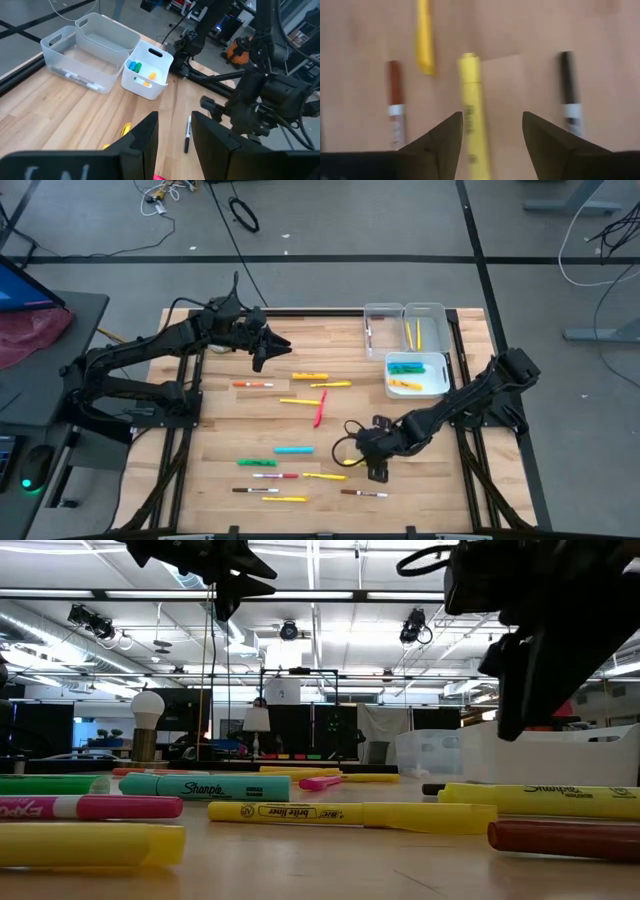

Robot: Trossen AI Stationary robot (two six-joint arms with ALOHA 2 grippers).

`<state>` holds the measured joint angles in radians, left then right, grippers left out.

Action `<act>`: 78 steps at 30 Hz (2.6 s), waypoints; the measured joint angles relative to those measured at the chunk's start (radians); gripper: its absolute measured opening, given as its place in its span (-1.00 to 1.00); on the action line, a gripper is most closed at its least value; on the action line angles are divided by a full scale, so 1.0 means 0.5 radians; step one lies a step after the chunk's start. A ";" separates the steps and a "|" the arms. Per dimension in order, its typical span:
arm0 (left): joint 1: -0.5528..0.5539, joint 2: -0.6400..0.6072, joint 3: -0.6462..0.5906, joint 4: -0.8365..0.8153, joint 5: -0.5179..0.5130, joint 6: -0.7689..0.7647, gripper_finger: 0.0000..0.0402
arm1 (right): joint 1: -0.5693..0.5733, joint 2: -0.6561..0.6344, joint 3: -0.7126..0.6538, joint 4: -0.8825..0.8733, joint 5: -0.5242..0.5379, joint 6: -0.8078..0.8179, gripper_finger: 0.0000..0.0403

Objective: Pick & Place Markers
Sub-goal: Put the black marker pen into the transparent bin

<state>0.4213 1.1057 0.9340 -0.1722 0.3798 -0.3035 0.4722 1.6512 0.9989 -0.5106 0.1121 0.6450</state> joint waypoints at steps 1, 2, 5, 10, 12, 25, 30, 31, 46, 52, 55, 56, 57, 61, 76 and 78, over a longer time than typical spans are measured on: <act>0.000 0.000 0.000 0.000 0.000 0.000 -0.39 | -0.005 0.000 0.000 -0.038 0.058 -0.009 0.02; 0.000 0.000 0.000 0.000 0.000 0.000 -0.39 | -0.013 0.000 0.000 -0.079 0.113 -0.019 0.02; 0.000 0.000 0.000 0.000 0.000 0.000 -0.39 | -0.070 -0.001 -0.014 -0.158 0.231 -0.034 0.02; 0.000 0.000 0.000 0.000 0.000 0.000 -0.39 | -0.232 -0.003 -0.221 0.002 0.100 -0.059 0.02; 0.000 0.000 0.000 0.000 0.000 -0.001 -0.39 | -0.286 -0.003 -0.301 0.122 0.009 -0.094 0.01; 0.000 0.000 0.000 0.005 -0.005 0.000 -0.39 | -0.324 -0.014 -0.519 0.402 -0.058 -0.316 -0.63; 0.001 0.000 0.000 0.006 -0.038 0.002 -0.39 | -0.331 -0.011 -0.491 0.403 -0.082 -0.313 -0.94; 0.001 0.000 0.000 0.009 -0.038 0.002 -0.39 | -0.334 -0.015 -0.460 0.379 -0.089 -0.312 -0.94; 0.000 0.000 0.000 0.020 -0.040 0.071 -0.39 | -0.736 -0.378 0.287 -0.034 0.107 0.200 -0.90; 0.006 0.000 0.000 0.049 -0.043 0.106 -0.39 | -1.279 -0.596 0.461 -0.449 0.151 0.191 -0.89; 0.005 0.000 0.000 0.070 -0.081 0.097 -0.39 | -1.615 -0.640 0.479 -0.607 0.085 0.269 -0.90; 0.005 0.000 0.000 0.069 -0.089 0.091 -0.39 | -1.727 -0.643 0.483 -0.638 0.030 0.288 -0.90; 0.005 0.000 0.000 0.070 -0.096 0.087 -0.39 | -1.846 -0.636 0.484 -0.672 -0.035 0.287 -0.90; 0.005 0.000 0.000 0.088 -0.191 0.076 -0.39 | -2.206 -0.511 0.481 -0.745 -0.304 0.204 -0.90; 0.005 0.000 -0.001 0.247 -0.387 0.054 -0.39 | -2.638 0.240 0.480 -0.690 -0.676 -0.079 -0.87; 0.005 0.000 -0.001 0.248 -0.403 0.053 -0.39 | -2.649 0.289 0.479 -0.644 -0.676 -0.078 -0.87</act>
<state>0.4236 1.1057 0.9337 -0.0480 0.1780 -0.2768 -0.8524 1.7958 1.2386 -0.8328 -0.2258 0.6060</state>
